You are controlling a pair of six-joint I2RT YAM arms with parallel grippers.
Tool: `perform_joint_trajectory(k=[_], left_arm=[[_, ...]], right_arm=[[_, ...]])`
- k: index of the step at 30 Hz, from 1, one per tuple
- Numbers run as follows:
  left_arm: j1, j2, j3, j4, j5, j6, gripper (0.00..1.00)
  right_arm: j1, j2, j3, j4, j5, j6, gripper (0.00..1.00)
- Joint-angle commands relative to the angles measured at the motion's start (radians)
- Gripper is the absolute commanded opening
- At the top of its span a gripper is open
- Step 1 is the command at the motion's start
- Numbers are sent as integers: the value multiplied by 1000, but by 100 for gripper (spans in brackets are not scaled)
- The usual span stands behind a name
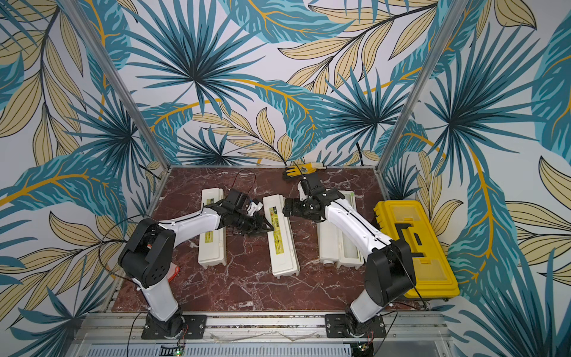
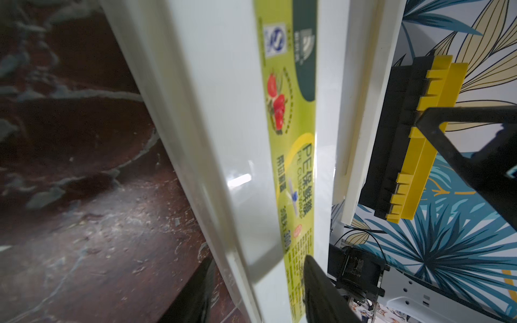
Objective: Put plastic wrap rolls into dispensers
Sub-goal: Adjust the plastic wrap cutting box at the center of the board, then close the lid on the plastic wrap cutting box.
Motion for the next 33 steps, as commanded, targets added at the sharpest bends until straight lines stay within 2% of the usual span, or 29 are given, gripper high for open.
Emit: perform_joint_trajectory(k=[1, 5, 9, 17, 19, 23, 33], left_arm=[[11, -31, 62, -23, -9, 32, 54], [21, -70, 61, -29, -24, 55, 55], [76, -134, 60, -68, -43, 90, 59], [183, -207, 48, -144, -52, 172, 68], [195, -219, 34, -144, -51, 178, 73], [209, -236, 5, -144, -46, 191, 77], [234, -256, -30, -144, -35, 209, 81]], right_arm=[[77, -22, -25, -88, 190, 43, 99], [146, -40, -44, -91, 247, 90, 99], [227, -7, -45, -106, 322, 124, 99], [345, 158, 112, -225, 413, 163, 99], [354, 196, 154, -259, 445, 167, 99], [354, 260, 203, -294, 454, 179, 99], [354, 353, 252, -308, 416, 186, 99]])
